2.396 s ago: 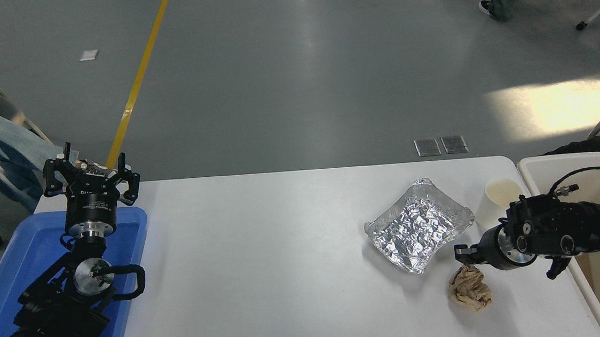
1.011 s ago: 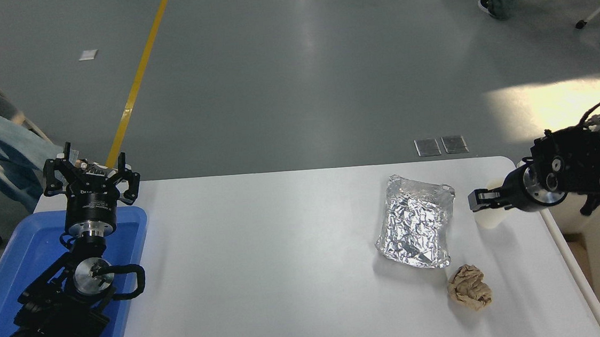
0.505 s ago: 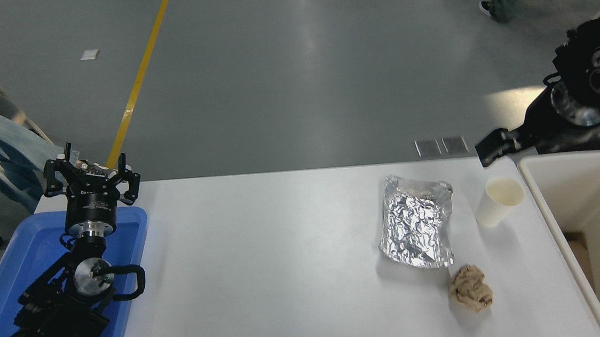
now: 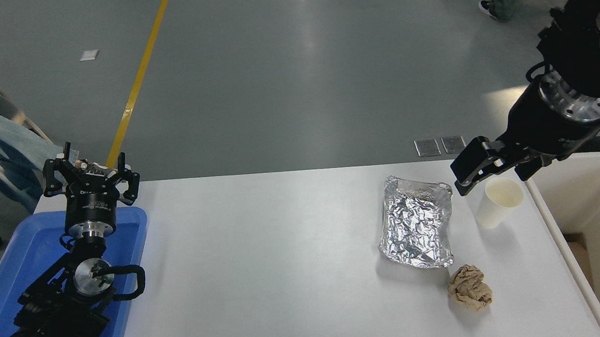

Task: Pick up paper cup place in dustbin

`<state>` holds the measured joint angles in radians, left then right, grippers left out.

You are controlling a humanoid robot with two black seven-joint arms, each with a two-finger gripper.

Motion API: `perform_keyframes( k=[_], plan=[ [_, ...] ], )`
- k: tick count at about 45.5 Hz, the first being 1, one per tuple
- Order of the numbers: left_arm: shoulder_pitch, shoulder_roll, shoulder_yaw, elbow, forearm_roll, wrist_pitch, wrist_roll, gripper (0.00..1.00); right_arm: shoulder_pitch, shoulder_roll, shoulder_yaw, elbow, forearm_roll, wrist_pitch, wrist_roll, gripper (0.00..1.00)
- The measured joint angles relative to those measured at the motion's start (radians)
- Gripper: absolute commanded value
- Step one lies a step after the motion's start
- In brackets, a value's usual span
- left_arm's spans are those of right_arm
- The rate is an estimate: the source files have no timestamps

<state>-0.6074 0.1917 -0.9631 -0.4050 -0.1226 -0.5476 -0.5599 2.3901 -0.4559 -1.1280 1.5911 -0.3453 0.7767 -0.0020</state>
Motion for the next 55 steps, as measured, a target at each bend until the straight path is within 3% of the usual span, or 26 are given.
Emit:
perform_keyframes(
  k=[11, 22, 32, 55],
  plan=[
    [0.0, 0.0, 0.0, 0.0, 0.0, 0.0, 0.0, 0.99, -0.01, -0.008, -0.007, -0.008, 0.006, 0.006, -0.004, 1.0],
    [0.0, 0.0, 0.0, 0.0, 0.0, 0.0, -0.002, 0.99, -0.146, -0.046, -0.003, -0.131, -0.13, 0.0, -0.032, 1.0],
    [0.0, 0.0, 0.0, 0.0, 0.0, 0.0, -0.002, 0.99, -0.433, -0.071, 0.012, -0.401, -0.244, -0.178, -0.047, 1.0],
    [0.0, 0.0, 0.0, 0.0, 0.0, 0.0, -0.001, 0.99, -0.947, -0.062, 0.174, -0.746, -0.284, -0.45, -0.054, 1.0]
  ],
)
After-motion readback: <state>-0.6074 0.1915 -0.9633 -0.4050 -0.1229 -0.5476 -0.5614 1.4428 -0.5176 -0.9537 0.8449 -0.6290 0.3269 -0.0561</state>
